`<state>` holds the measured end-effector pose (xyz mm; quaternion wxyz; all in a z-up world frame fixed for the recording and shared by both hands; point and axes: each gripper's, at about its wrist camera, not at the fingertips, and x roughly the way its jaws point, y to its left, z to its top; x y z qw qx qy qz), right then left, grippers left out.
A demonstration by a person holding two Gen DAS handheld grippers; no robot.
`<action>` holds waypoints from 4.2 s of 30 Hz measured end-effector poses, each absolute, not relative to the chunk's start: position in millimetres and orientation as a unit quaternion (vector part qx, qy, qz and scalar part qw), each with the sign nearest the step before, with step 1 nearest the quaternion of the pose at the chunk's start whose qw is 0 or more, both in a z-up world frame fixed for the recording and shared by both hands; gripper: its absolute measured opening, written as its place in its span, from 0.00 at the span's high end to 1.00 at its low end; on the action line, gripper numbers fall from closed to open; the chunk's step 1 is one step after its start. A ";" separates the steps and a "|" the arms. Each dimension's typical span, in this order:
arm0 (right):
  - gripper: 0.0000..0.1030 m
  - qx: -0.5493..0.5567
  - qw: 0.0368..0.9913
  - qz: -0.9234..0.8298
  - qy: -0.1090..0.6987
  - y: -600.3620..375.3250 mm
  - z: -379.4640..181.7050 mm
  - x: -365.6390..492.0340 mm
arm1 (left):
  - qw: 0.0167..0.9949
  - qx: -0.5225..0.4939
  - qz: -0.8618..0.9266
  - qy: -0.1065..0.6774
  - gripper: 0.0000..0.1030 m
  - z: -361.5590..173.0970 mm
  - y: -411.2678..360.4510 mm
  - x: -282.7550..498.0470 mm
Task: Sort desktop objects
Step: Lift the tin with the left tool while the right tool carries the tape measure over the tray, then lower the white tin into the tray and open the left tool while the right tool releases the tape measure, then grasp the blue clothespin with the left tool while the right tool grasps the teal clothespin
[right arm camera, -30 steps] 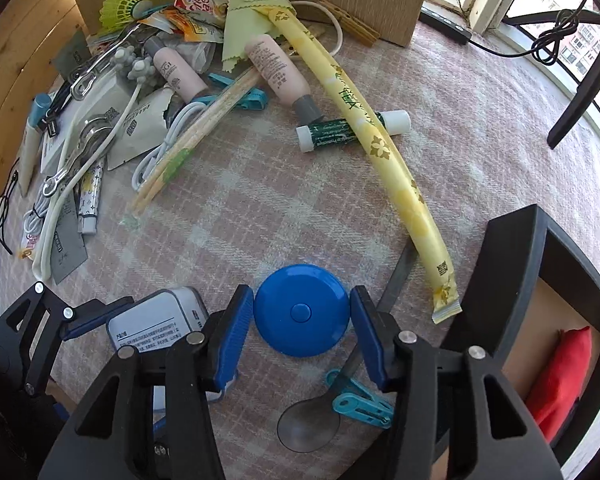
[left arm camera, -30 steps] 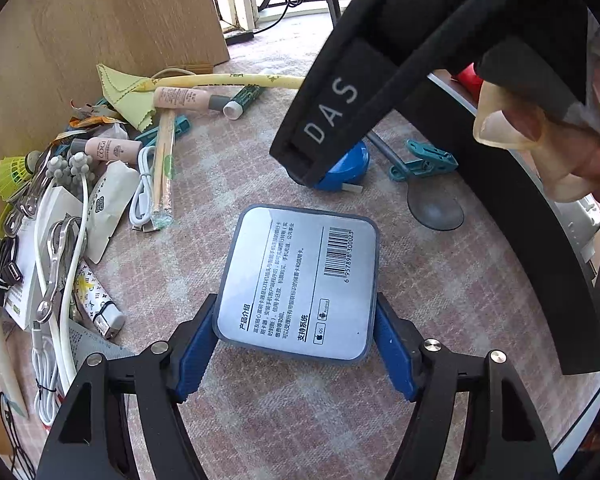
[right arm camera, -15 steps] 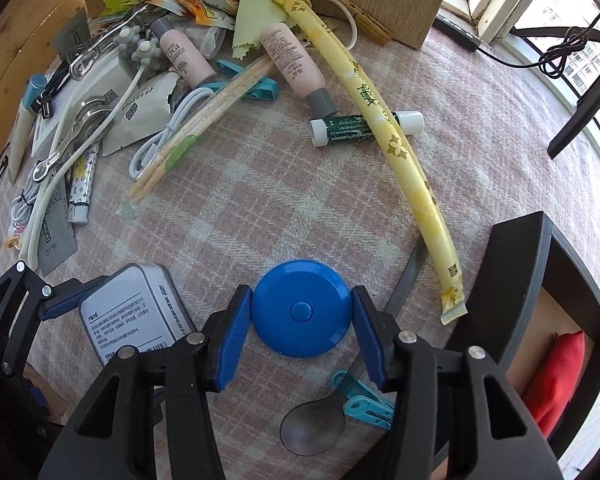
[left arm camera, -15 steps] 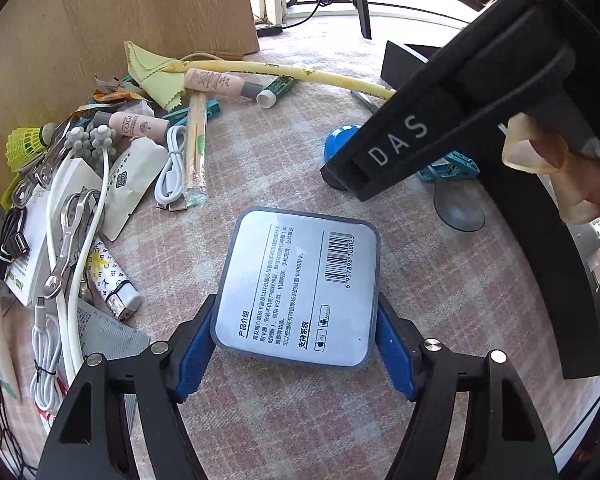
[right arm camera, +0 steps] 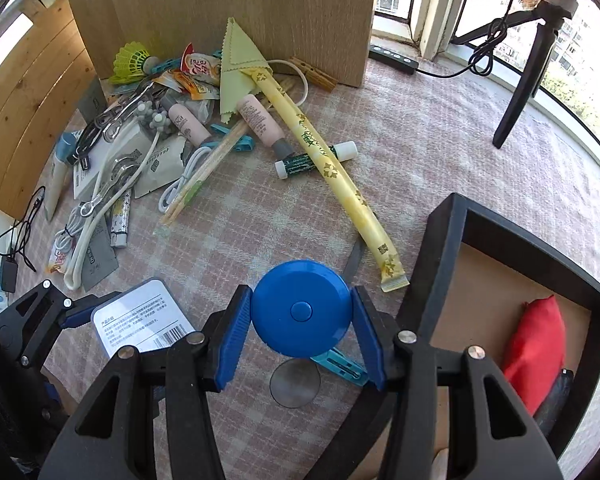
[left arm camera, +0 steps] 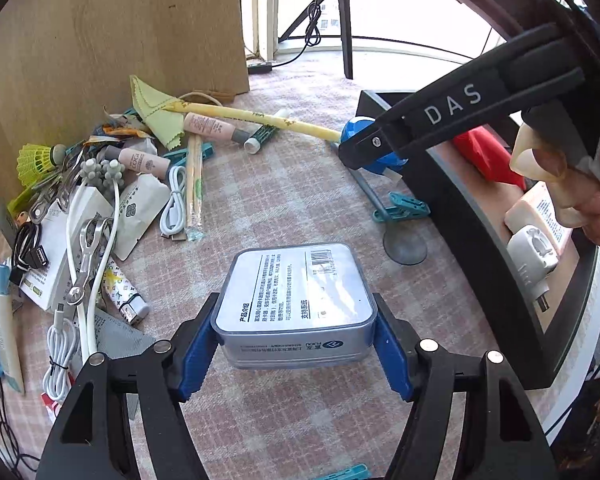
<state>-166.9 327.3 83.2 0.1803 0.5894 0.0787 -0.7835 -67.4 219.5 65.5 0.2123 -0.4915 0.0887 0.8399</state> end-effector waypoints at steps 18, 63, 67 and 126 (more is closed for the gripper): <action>0.53 0.576 0.006 -0.817 -0.024 533.3 113.1 -83.8 | 0.368 -0.442 0.806 0.139 0.34 119.2 355.6 9.7; 0.38 0.563 0.119 -0.818 0.004 457.1 123.4 -103.3 | 0.185 -0.479 0.851 0.107 0.31 139.1 214.1 -73.6; 0.38 0.567 0.157 -0.808 0.029 420.4 120.0 -106.0 | 0.170 -0.483 0.851 0.117 0.31 143.8 175.0 -55.7; 0.88 0.623 0.215 -0.740 0.133 352.3 81.8 -133.4 | 0.240 -0.575 0.775 0.106 0.85 42.3 168.9 21.4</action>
